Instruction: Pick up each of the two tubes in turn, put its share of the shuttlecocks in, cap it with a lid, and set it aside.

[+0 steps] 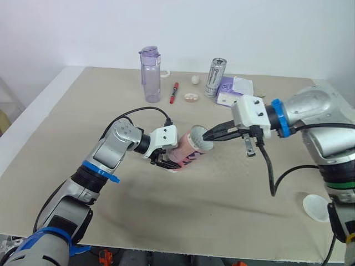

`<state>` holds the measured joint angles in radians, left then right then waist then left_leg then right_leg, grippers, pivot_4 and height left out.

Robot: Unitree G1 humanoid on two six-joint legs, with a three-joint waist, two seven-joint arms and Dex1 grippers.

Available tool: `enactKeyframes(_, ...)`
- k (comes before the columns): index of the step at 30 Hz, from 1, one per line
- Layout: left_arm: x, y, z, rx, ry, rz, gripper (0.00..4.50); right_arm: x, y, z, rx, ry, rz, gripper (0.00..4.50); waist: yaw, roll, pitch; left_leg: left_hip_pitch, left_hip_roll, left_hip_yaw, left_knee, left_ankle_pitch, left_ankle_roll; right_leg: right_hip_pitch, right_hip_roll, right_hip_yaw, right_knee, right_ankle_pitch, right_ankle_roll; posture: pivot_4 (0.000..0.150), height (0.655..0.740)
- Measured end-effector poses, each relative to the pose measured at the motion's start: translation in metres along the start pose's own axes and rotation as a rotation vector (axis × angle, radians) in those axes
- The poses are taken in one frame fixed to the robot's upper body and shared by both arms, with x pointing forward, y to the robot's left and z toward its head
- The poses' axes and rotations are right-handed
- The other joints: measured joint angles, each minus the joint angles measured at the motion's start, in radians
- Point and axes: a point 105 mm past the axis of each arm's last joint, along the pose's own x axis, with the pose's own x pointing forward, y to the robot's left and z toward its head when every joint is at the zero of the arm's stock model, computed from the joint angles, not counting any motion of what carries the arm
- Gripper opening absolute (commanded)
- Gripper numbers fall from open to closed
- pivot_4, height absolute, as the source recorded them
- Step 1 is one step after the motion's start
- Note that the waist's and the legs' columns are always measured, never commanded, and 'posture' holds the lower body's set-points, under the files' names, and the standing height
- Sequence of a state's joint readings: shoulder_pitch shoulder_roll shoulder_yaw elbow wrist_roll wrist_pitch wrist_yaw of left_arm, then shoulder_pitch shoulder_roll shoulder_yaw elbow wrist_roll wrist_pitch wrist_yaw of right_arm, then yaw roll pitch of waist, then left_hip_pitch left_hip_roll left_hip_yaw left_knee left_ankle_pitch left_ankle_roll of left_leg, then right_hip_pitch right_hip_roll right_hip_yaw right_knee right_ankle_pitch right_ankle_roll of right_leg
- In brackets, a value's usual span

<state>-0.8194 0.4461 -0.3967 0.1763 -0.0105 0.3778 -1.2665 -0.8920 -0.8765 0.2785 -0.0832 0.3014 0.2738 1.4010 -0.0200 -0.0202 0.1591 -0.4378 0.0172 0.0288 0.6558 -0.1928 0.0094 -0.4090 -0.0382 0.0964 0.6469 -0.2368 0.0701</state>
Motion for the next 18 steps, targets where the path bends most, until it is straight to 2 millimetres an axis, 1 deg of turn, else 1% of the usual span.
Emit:
enactKeyframes(1, 0.000, 0.000, 0.000, 0.001, 0.000, 0.001, 3.12, 0.007, -0.001, -0.010, -0.019, 0.059, 0.042, 0.12, -0.001, 0.000, 0.000, 0.000, -0.001, 0.000, 0.000, 0.000, 0.000, 0.000, -0.001, 0.001, 0.000, 0.000, 0.000, 0.150, 0.7400)
enactKeyframes(6, 0.001, 0.001, 0.001, 0.003, -0.001, 0.002, 3.12, 0.020, -0.004, -0.013, -0.071, 0.119, 0.114, 0.12, -0.001, 0.000, 0.000, 0.000, -0.001, 0.000, 0.000, 0.000, 0.000, 0.000, -0.001, -0.001, 0.000, 0.000, -0.002, 0.150, 0.7400)
enactKeyframes(7, 0.000, 0.001, 0.001, 0.004, 0.001, 0.006, 3.12, 0.030, -0.008, -0.015, -0.099, 0.166, 0.154, 0.12, -0.003, 0.000, 0.000, 0.000, -0.002, 0.001, 0.000, 0.000, 0.000, 0.000, 0.000, -0.001, 0.001, 0.000, -0.002, 0.150, 0.7400)
enactKeyframes(8, 0.001, 0.002, 0.001, 0.002, 0.001, 0.010, 3.12, 0.045, -0.011, -0.017, -0.122, 0.205, 0.209, 0.12, -0.005, 0.000, 0.000, 0.000, -0.002, 0.001, 0.000, 0.000, 0.000, 0.000, 0.000, -0.001, 0.001, 0.000, -0.002, 0.150, 0.7400)
enactKeyframes(9, 0.001, 0.002, 0.001, 0.002, 0.001, 0.011, 3.12, 0.045, -0.011, -0.017, -0.124, 0.206, 0.210, 0.12, -0.004, 0.000, 0.000, 0.000, -0.002, 0.001, 0.000, 0.000, 0.000, 0.000, 0.000, -0.001, 0.001, 0.000, -0.002, 0.150, 0.7400)
enactKeyframes(10, 0.002, 0.002, 0.001, -0.005, -0.004, 0.012, 3.12, 0.057, -0.014, -0.016, -0.159, 0.237, 0.258, 0.12, 0.000, 0.000, 0.000, 0.000, 0.000, 0.000, 0.000, 0.000, 0.000, 0.001, -0.001, -0.005, 0.002, 0.000, -0.004, 0.150, 0.7400)
enactKeyframes(11, 0.001, 0.003, 0.000, -0.011, -0.002, 0.016, 3.12, 0.060, -0.018, -0.015, -0.172, 0.258, 0.266, 0.12, -0.002, 0.000, 0.000, 0.001, 0.000, 0.000, 0.000, 0.000, 0.000, 0.001, 0.000, -0.004, 0.002, 0.001, -0.005, 0.150, 0.7400)
enactKeyframes(14, 0.001, 0.003, -0.001, -0.018, -0.001, 0.020, 3.12, 0.062, -0.018, -0.015, -0.184, 0.266, 0.273, 0.12, -0.002, 0.000, 0.000, 0.000, 0.000, -0.001, 0.000, 0.000, 0.000, 0.002, 0.000, -0.006, 0.002, 0.001, -0.005, 0.150, 0.7400)
enactKeyframes(18, 0.001, 0.004, -0.004, -0.034, 0.005, 0.023, 3.12, 0.072, -0.023, -0.013, -0.200, 0.288, 0.299, 0.12, -0.005, 0.000, -0.001, 0.003, 0.000, 0.000, 0.000, 0.001, 0.000, 0.002, 0.002, -0.005, 0.003, 0.002, -0.006, 0.150, 0.7400)
